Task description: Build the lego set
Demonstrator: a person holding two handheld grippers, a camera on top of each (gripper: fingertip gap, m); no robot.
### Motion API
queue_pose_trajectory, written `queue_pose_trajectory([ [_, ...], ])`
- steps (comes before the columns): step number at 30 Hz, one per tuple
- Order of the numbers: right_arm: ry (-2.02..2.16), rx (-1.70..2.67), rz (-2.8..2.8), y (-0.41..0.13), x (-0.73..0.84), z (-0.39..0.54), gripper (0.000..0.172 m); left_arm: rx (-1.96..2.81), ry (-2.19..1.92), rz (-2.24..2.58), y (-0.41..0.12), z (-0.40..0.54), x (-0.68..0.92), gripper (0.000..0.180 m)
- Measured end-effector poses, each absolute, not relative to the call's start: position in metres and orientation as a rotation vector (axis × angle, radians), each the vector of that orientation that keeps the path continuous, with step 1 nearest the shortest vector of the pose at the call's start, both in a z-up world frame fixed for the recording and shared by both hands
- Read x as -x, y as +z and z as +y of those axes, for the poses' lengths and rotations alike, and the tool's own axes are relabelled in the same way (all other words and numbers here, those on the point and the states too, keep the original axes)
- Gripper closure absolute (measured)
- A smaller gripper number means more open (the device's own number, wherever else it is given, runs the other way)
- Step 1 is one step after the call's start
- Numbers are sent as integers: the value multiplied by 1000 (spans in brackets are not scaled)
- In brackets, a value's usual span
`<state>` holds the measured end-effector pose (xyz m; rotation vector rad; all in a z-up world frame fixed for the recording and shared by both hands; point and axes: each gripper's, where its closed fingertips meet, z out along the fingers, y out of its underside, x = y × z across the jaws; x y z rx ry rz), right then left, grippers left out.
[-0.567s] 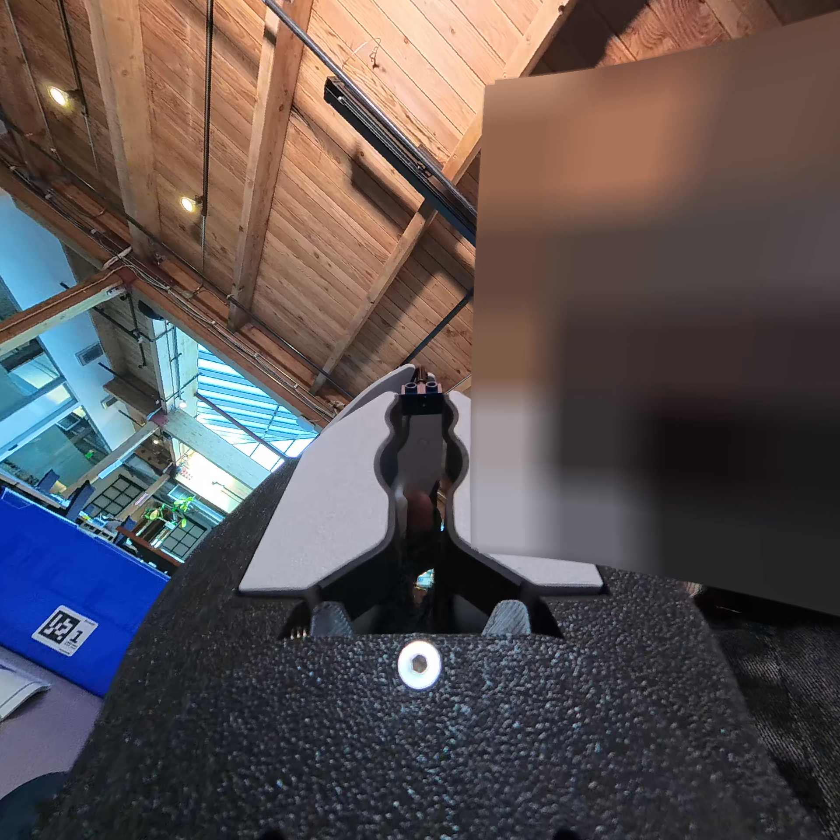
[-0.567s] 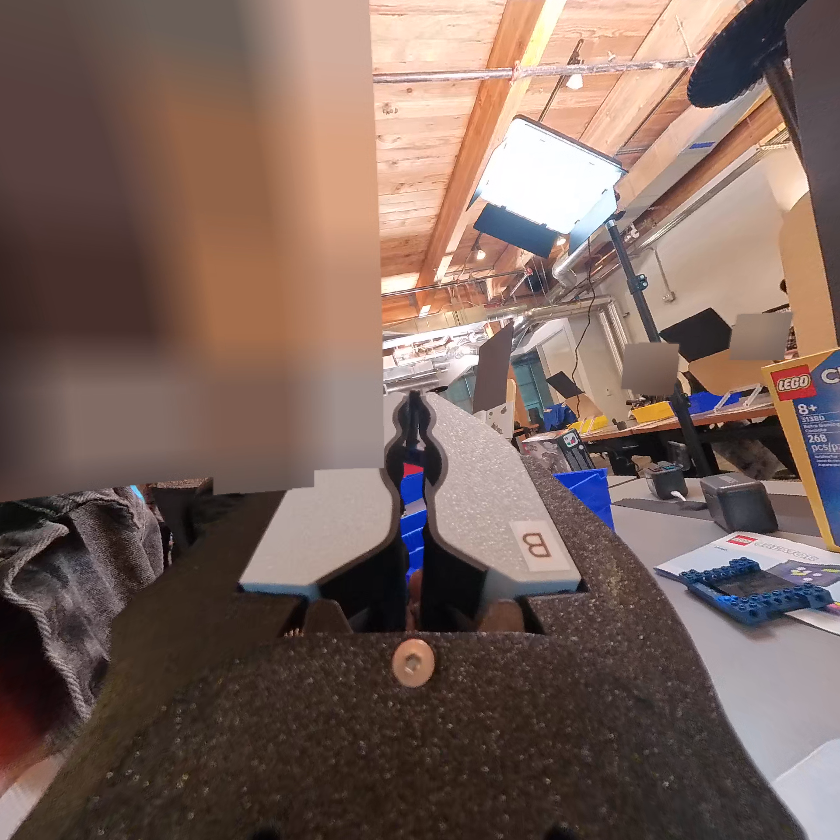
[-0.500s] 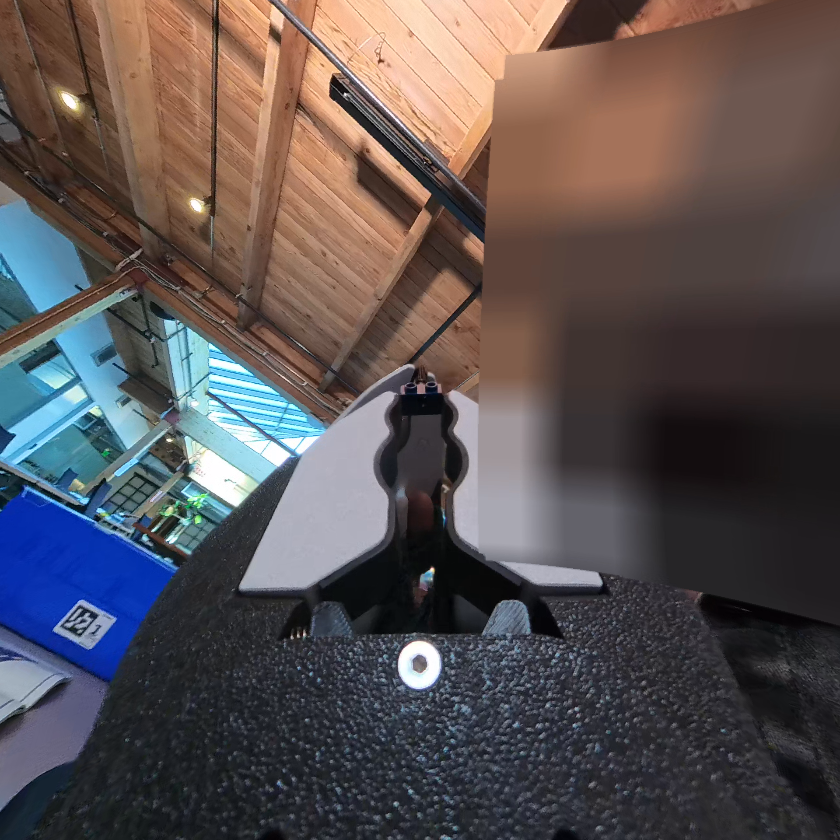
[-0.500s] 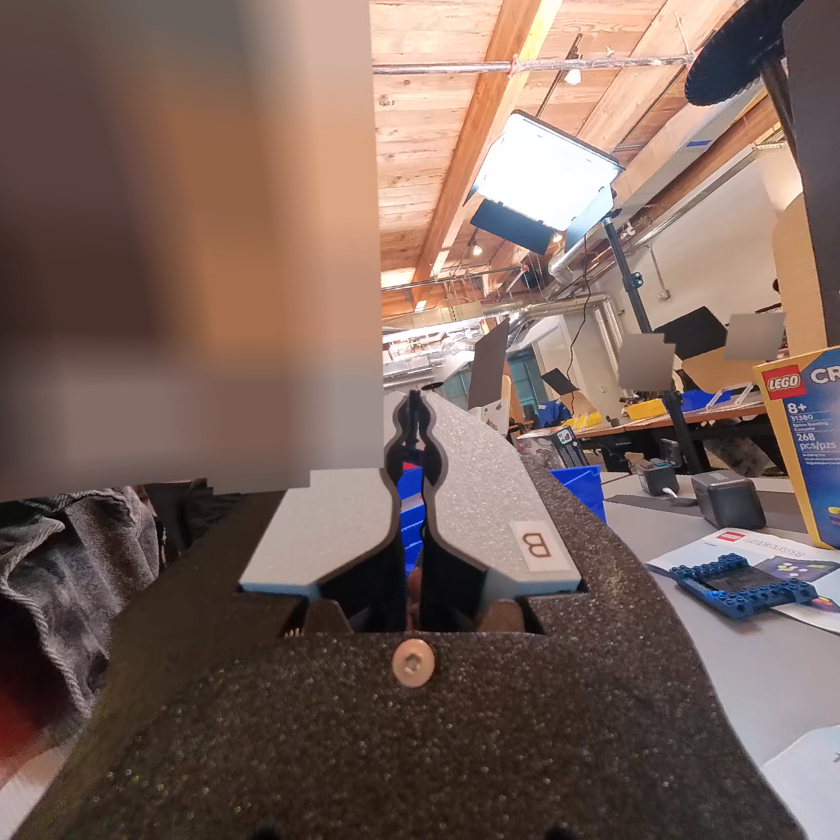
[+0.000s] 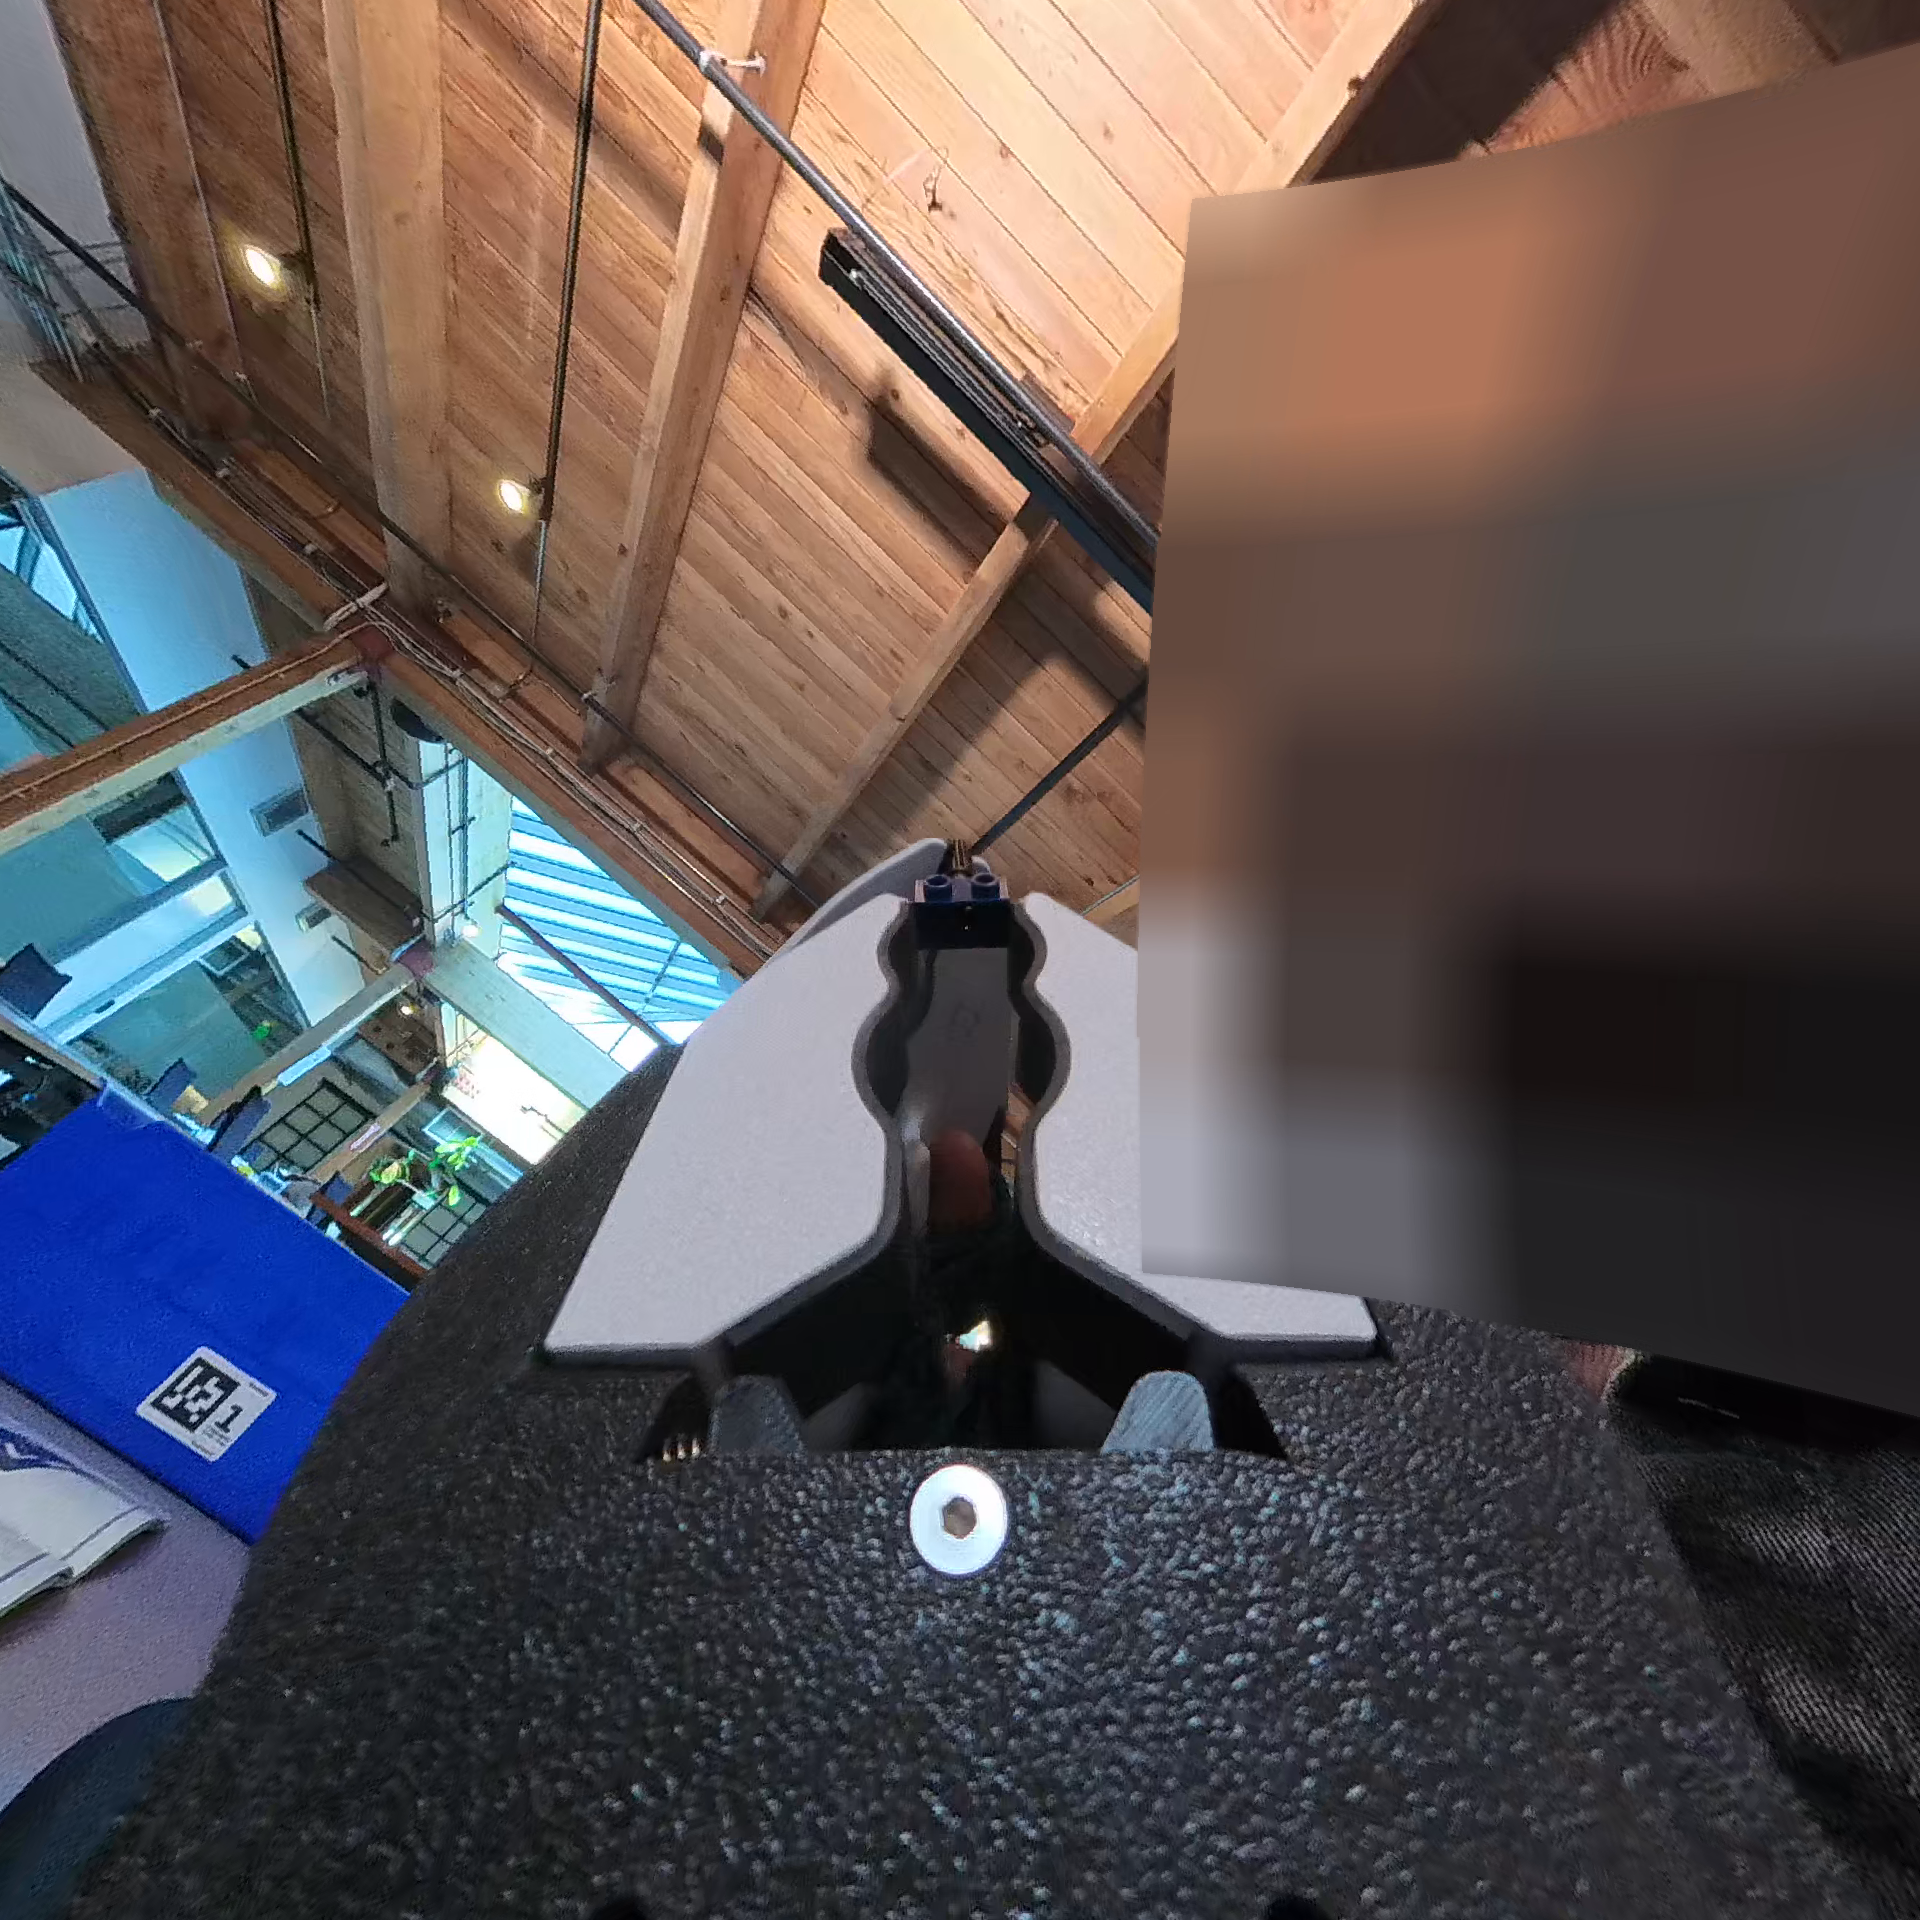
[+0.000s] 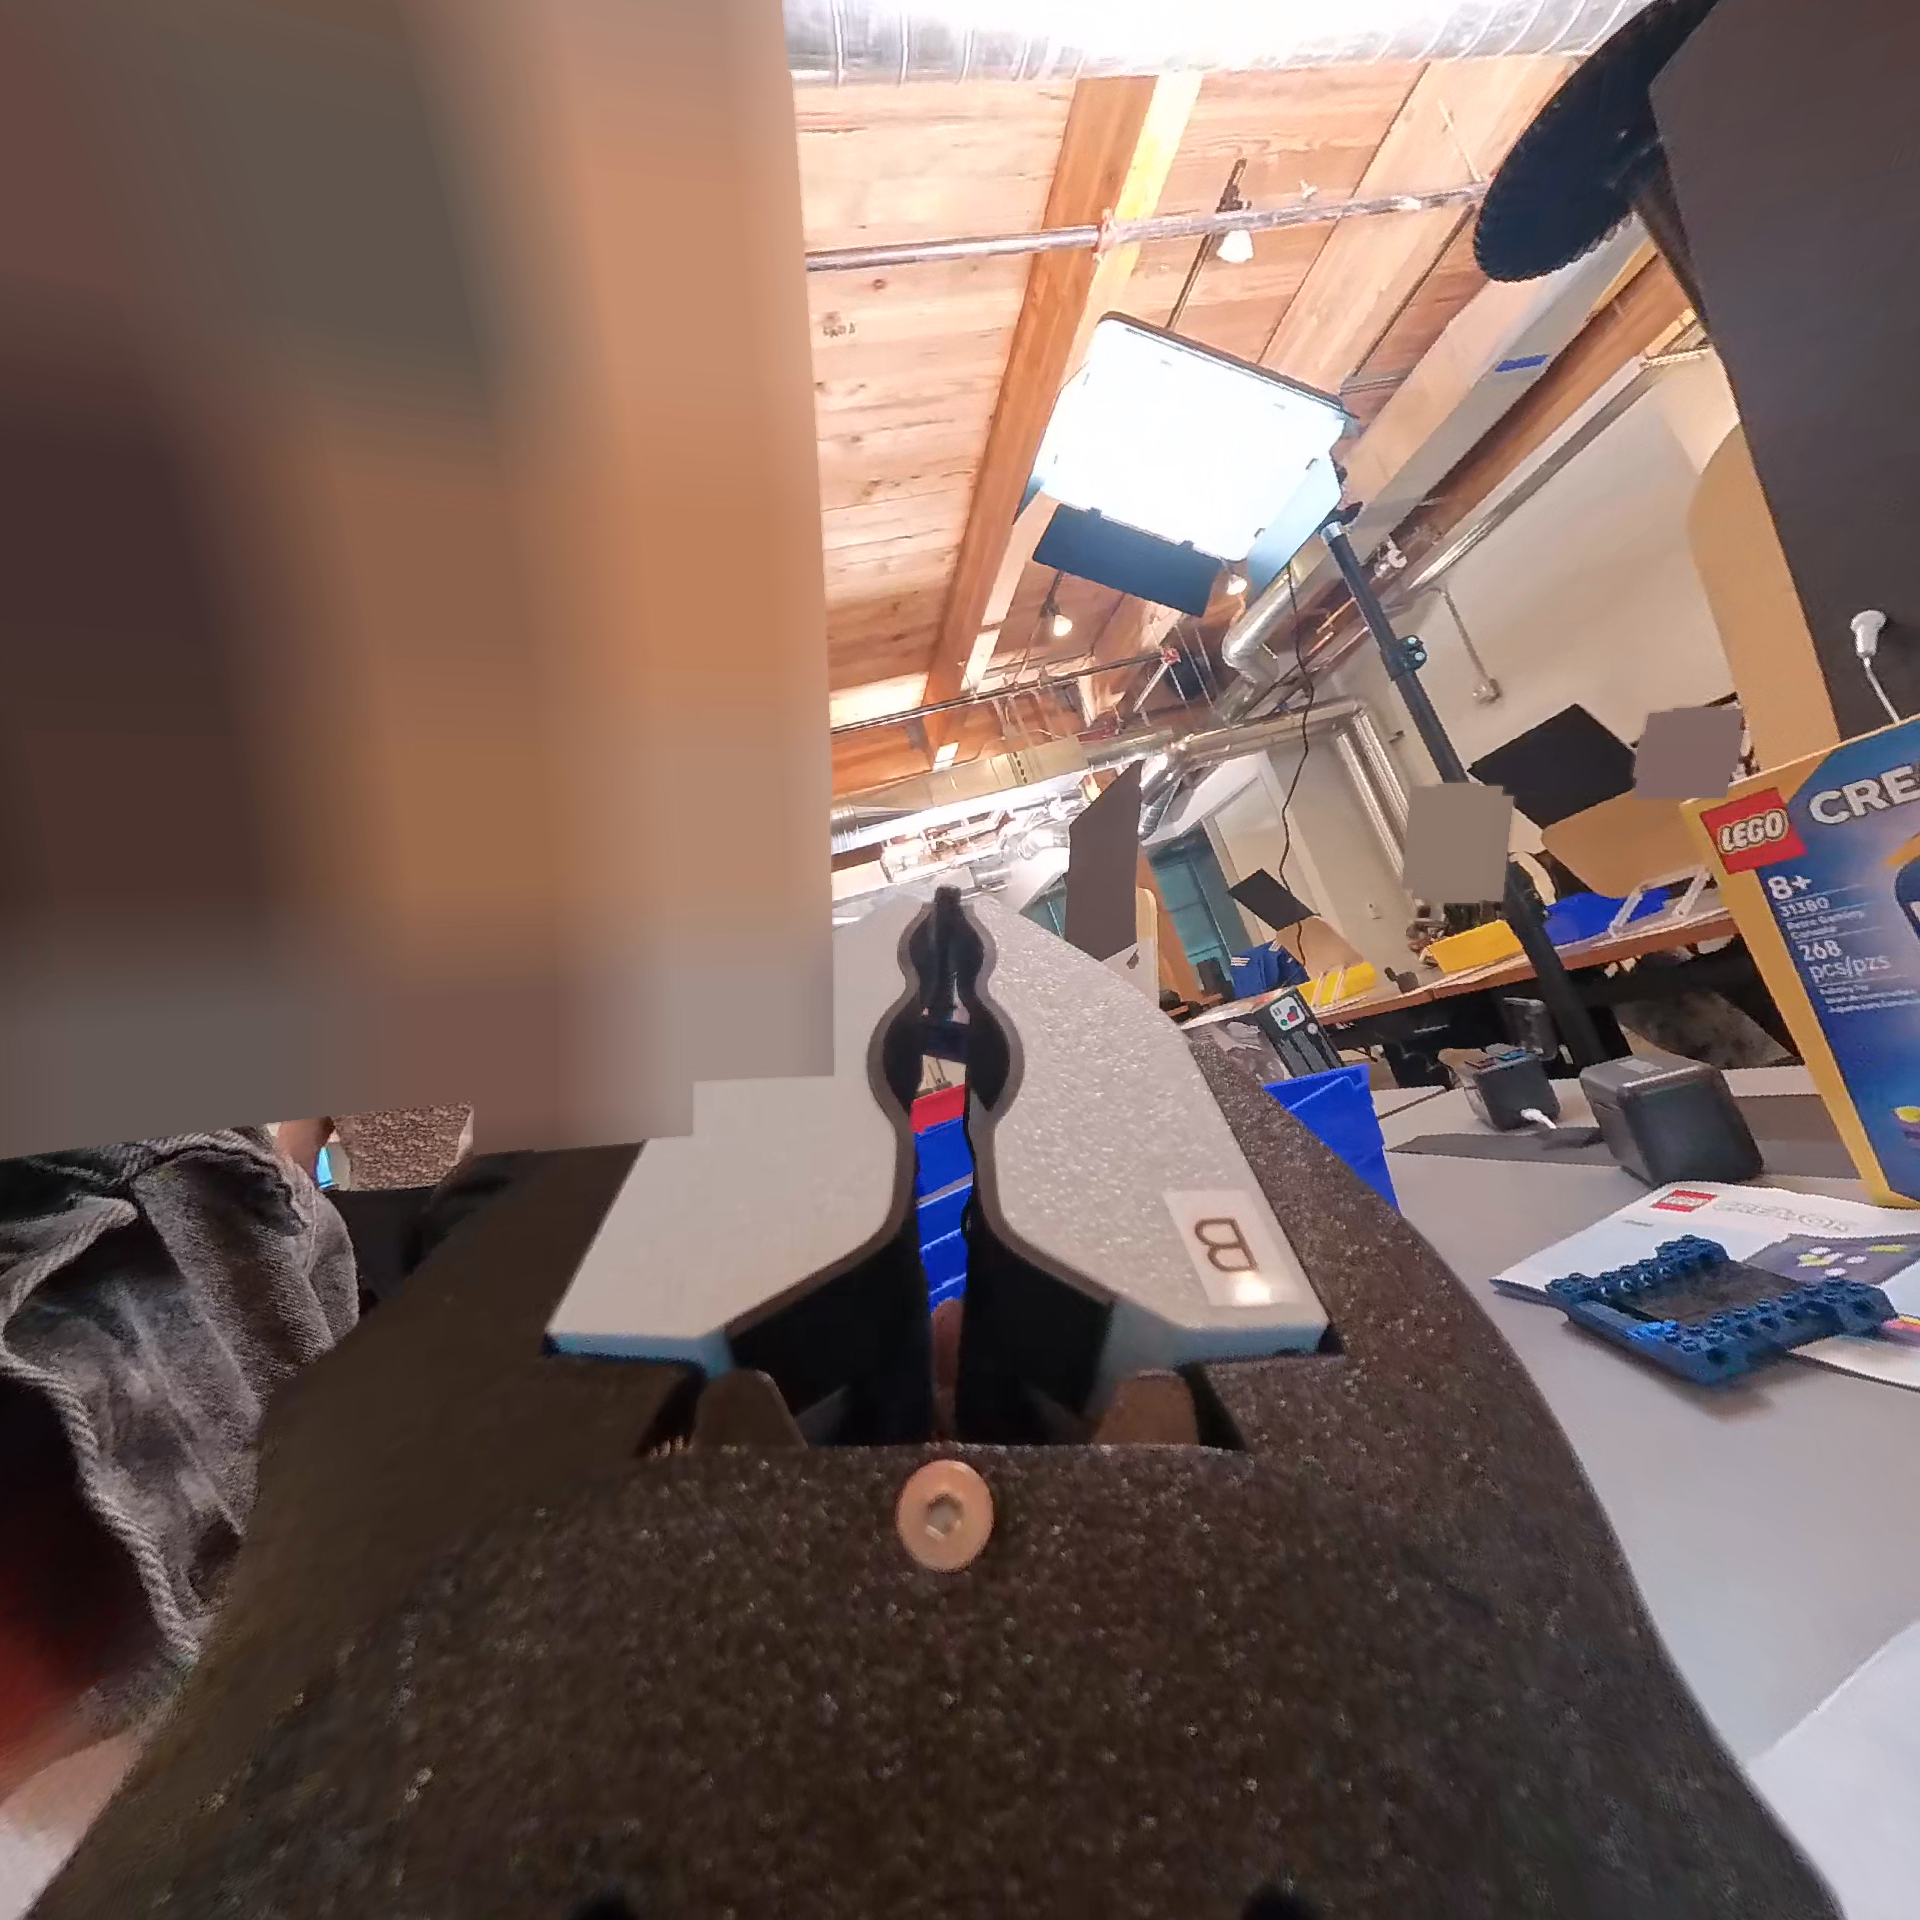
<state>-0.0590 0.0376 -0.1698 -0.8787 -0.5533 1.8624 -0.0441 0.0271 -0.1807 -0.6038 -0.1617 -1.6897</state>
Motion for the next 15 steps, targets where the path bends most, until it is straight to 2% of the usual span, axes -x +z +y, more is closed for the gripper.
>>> queue_pose_trajectory([
  [15,1869,808,-494,-166,54,41,169,643,-1659,-119,-177,28,41,165],
])
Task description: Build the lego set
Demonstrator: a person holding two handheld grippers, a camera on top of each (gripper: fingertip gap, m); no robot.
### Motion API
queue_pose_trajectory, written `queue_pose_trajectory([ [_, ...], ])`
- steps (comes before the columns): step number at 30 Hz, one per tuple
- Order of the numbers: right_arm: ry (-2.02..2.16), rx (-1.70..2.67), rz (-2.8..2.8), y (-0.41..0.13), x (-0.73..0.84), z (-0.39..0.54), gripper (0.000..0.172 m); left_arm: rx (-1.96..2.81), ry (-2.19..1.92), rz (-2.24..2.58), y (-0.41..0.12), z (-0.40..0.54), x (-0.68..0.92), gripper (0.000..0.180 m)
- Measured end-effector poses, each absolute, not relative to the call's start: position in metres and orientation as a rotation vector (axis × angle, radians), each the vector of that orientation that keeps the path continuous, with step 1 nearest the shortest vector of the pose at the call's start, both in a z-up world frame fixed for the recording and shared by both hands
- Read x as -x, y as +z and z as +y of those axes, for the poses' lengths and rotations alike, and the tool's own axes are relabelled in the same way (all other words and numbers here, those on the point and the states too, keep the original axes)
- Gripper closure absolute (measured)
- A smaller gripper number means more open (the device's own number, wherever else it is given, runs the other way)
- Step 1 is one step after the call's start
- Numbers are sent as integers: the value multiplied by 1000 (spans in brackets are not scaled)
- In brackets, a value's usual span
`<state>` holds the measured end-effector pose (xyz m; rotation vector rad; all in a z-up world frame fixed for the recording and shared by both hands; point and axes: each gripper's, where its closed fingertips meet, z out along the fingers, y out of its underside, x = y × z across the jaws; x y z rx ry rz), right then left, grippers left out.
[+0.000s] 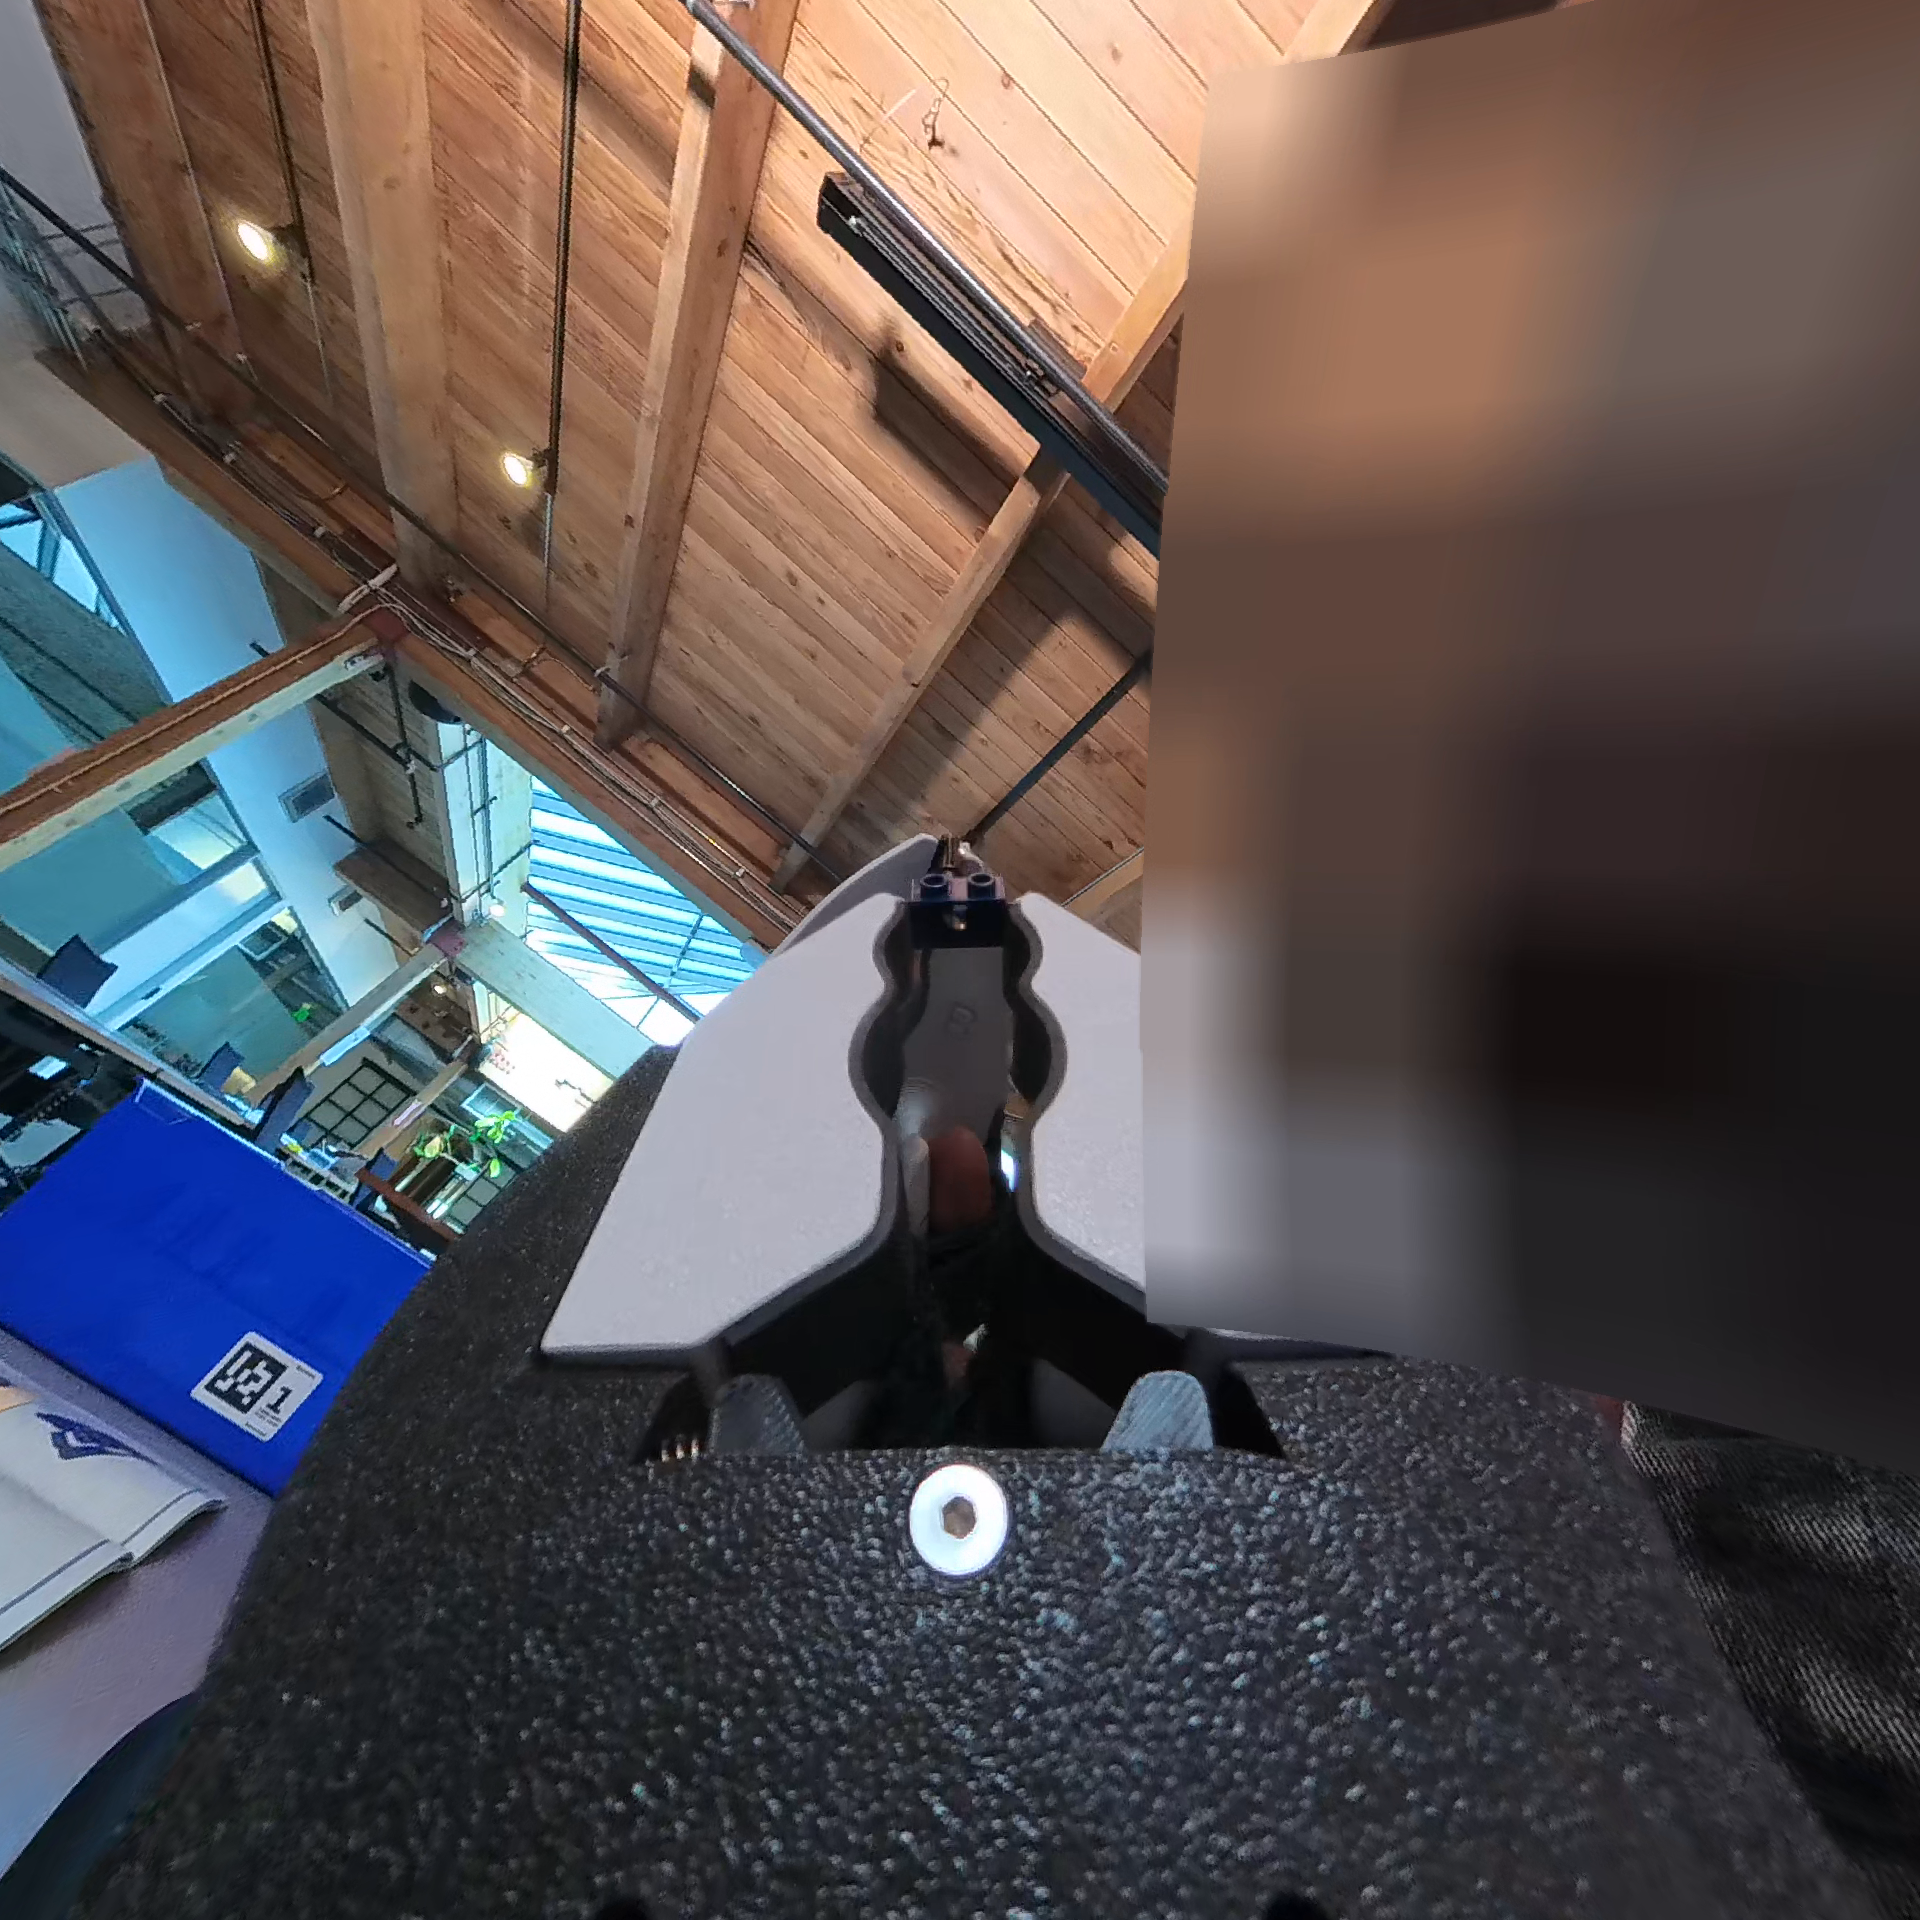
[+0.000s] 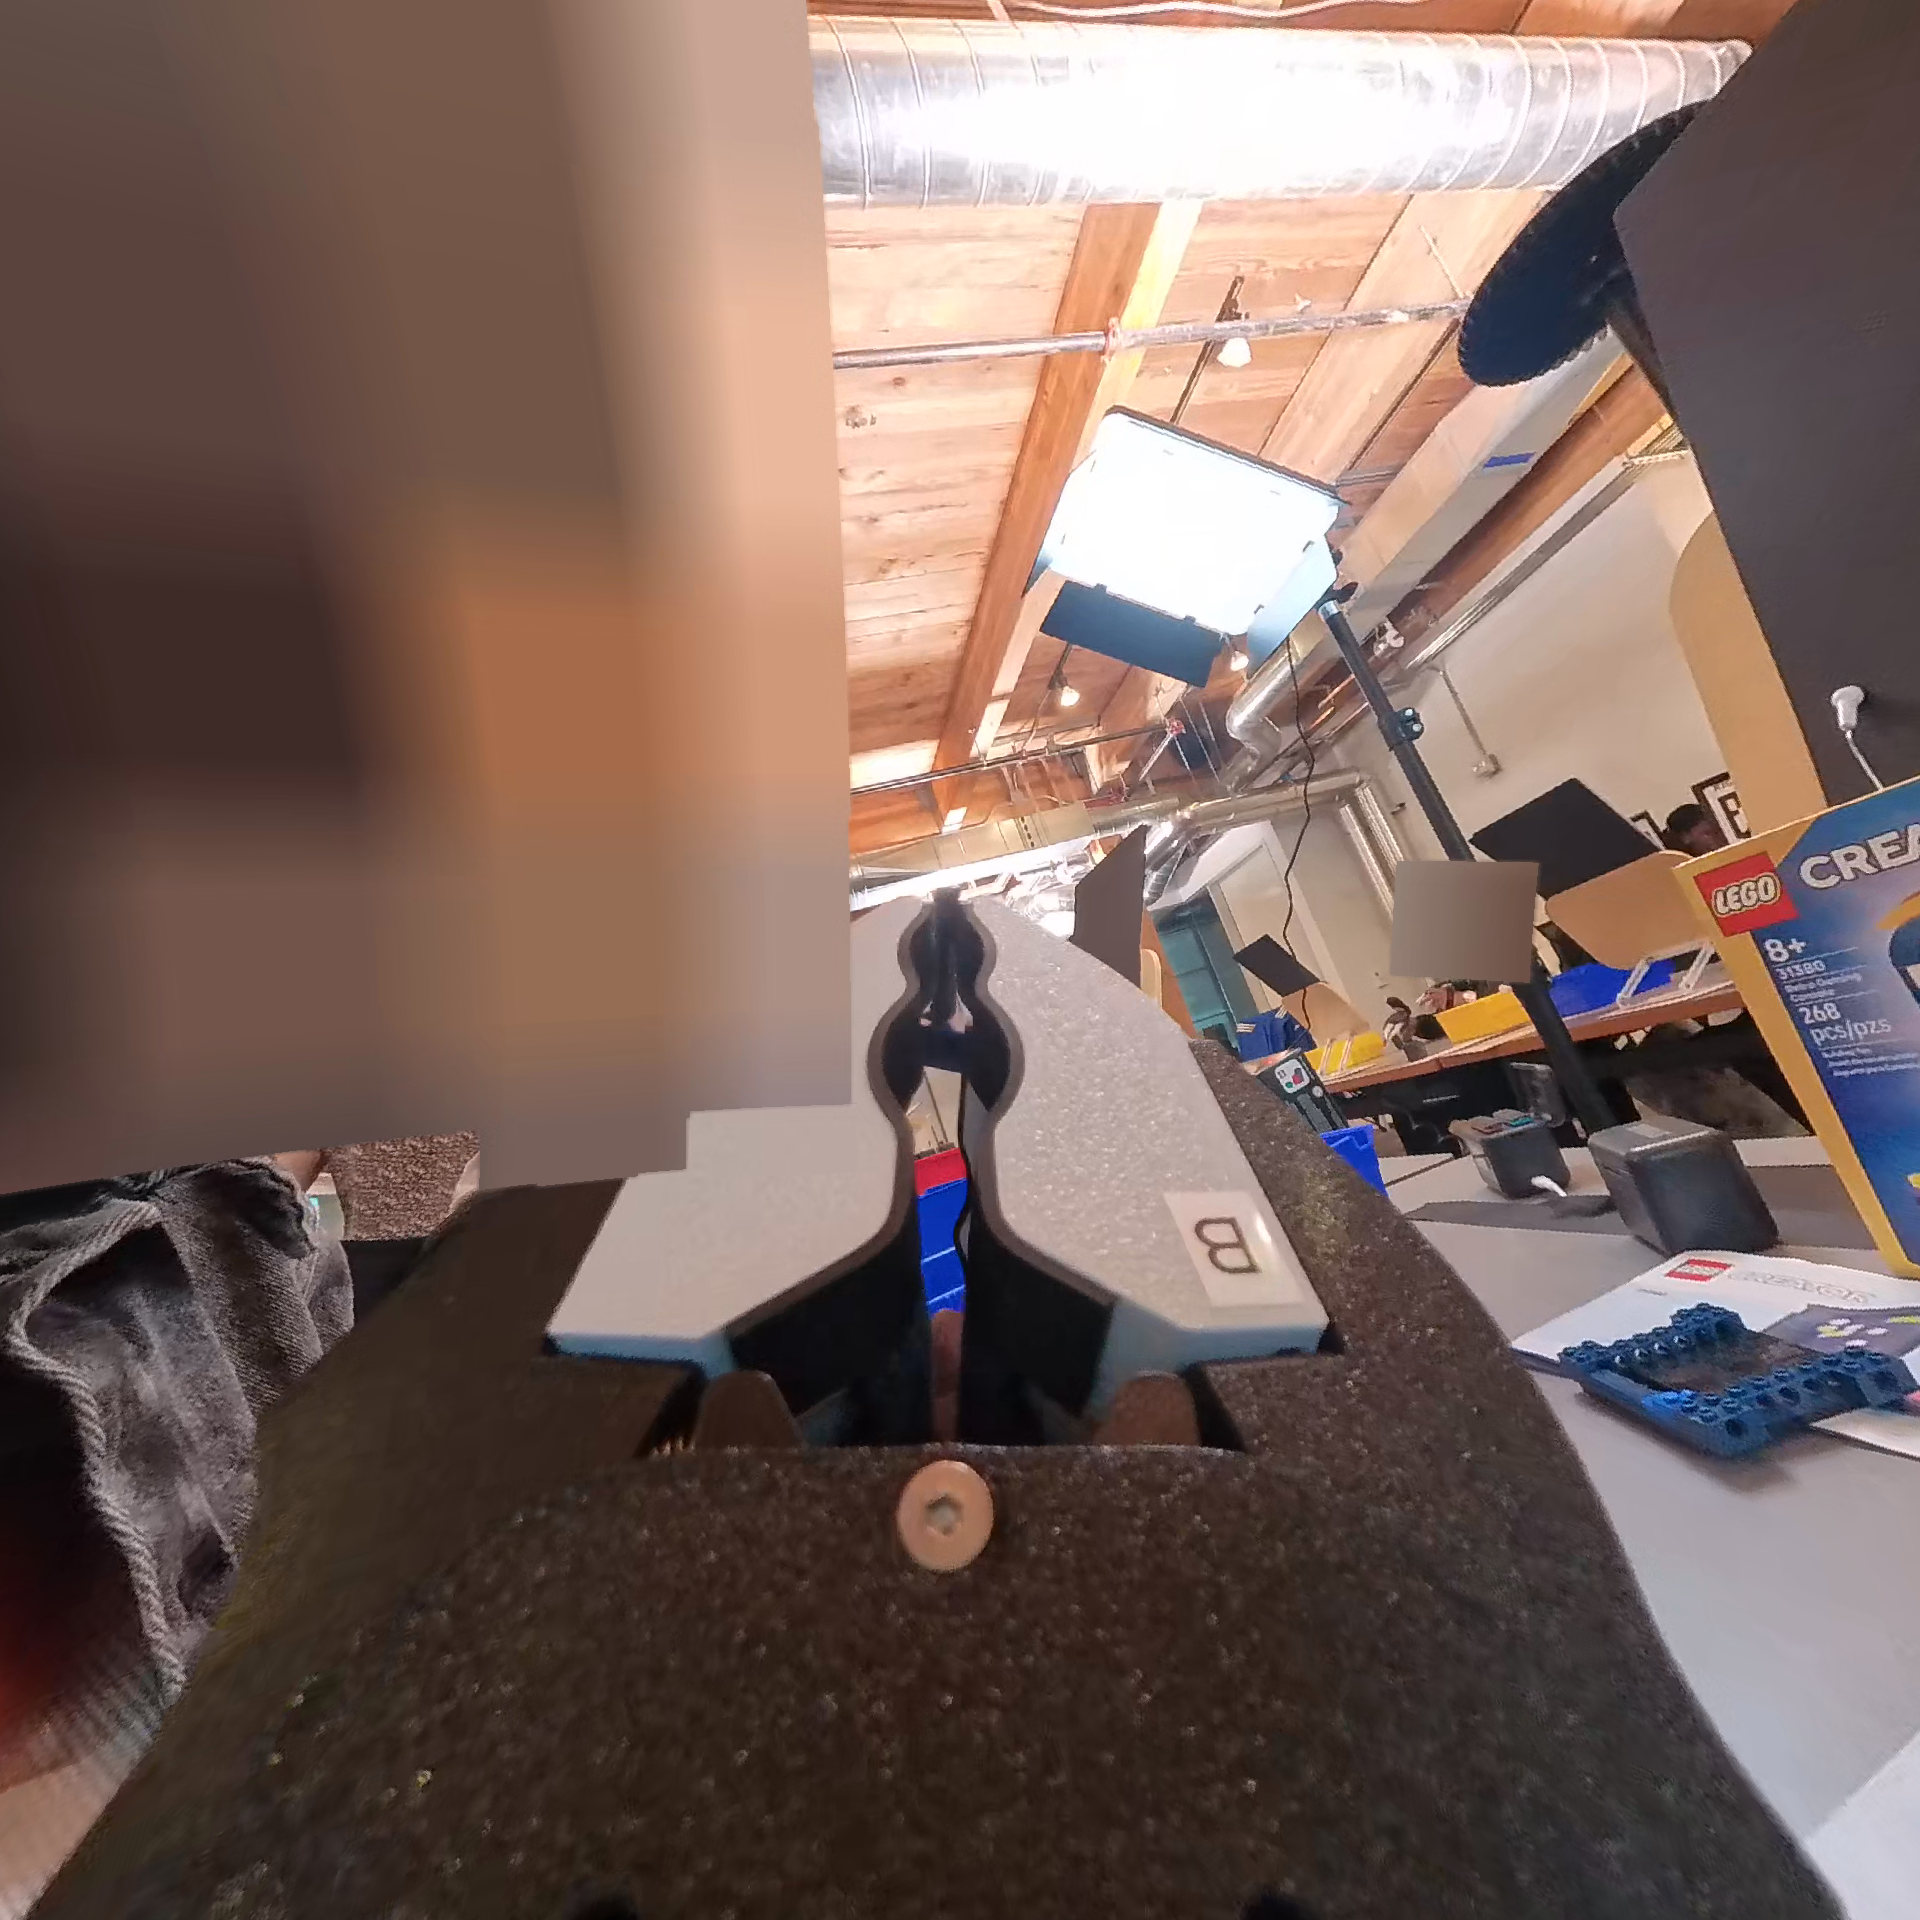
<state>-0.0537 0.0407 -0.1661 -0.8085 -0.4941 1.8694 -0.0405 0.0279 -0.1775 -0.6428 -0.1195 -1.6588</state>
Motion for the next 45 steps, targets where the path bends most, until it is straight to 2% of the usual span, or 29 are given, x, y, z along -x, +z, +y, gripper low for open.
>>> queue_pose_trajectory([
  [29,1879,834,-530,-170,57,37,169,599,-1707,-139,-181,27,42,165],
  [45,1801,971,-732,-180,58,38,169,823,-1508,-30,-190,31,38,165],
])
